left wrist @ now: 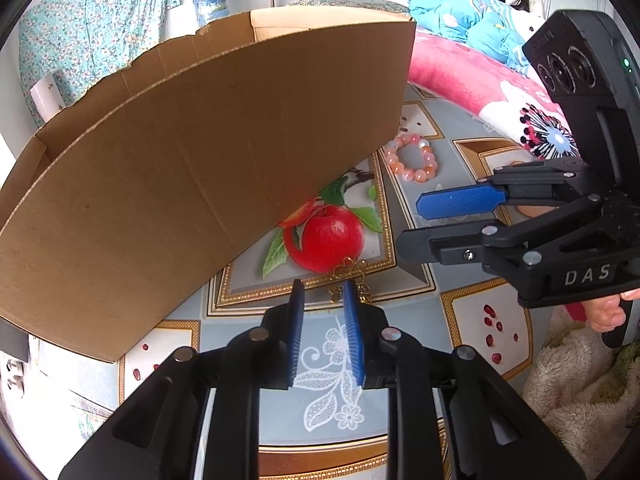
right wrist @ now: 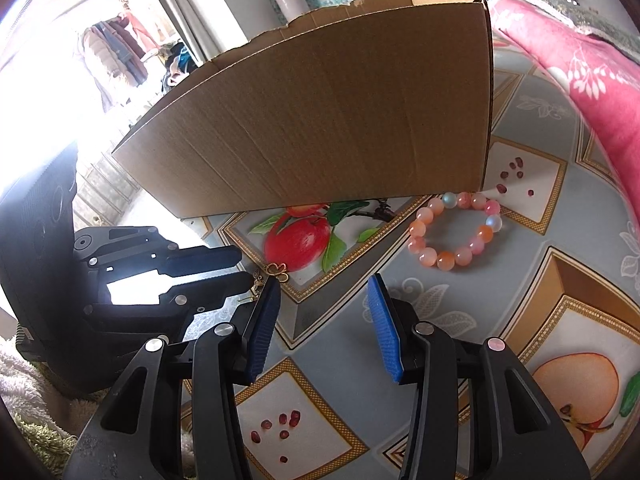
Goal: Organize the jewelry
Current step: 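Move the right gripper down toward the gold keychain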
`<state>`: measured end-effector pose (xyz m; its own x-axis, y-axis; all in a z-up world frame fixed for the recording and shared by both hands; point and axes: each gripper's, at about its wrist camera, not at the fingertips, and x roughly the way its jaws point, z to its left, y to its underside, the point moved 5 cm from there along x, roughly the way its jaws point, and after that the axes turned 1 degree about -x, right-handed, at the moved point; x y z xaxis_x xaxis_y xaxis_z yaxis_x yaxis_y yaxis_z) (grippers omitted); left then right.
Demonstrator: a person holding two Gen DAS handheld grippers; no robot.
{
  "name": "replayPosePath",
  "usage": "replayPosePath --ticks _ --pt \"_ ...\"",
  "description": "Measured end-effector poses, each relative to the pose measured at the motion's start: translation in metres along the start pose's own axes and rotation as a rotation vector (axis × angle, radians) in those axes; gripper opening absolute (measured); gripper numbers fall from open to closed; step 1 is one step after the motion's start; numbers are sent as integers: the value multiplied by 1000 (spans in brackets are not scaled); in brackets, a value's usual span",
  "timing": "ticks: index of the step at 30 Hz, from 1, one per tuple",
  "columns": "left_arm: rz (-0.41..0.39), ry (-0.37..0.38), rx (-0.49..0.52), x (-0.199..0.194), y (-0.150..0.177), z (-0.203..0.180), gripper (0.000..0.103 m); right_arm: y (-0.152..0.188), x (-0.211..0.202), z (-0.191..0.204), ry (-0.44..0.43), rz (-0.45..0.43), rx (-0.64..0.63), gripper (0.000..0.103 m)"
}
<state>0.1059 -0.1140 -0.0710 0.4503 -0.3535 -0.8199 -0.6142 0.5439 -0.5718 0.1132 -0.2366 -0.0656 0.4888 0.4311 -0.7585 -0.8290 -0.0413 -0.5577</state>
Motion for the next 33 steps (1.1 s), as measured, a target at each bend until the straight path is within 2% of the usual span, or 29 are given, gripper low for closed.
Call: replayPosePath --ticks 13,33 --pt "10 -10 46 7 -2 -9 19 1 0 0 0 0 0 43" --pt "18 -1 2 5 -3 -6 18 0 2 0 -9 -2 2 43"
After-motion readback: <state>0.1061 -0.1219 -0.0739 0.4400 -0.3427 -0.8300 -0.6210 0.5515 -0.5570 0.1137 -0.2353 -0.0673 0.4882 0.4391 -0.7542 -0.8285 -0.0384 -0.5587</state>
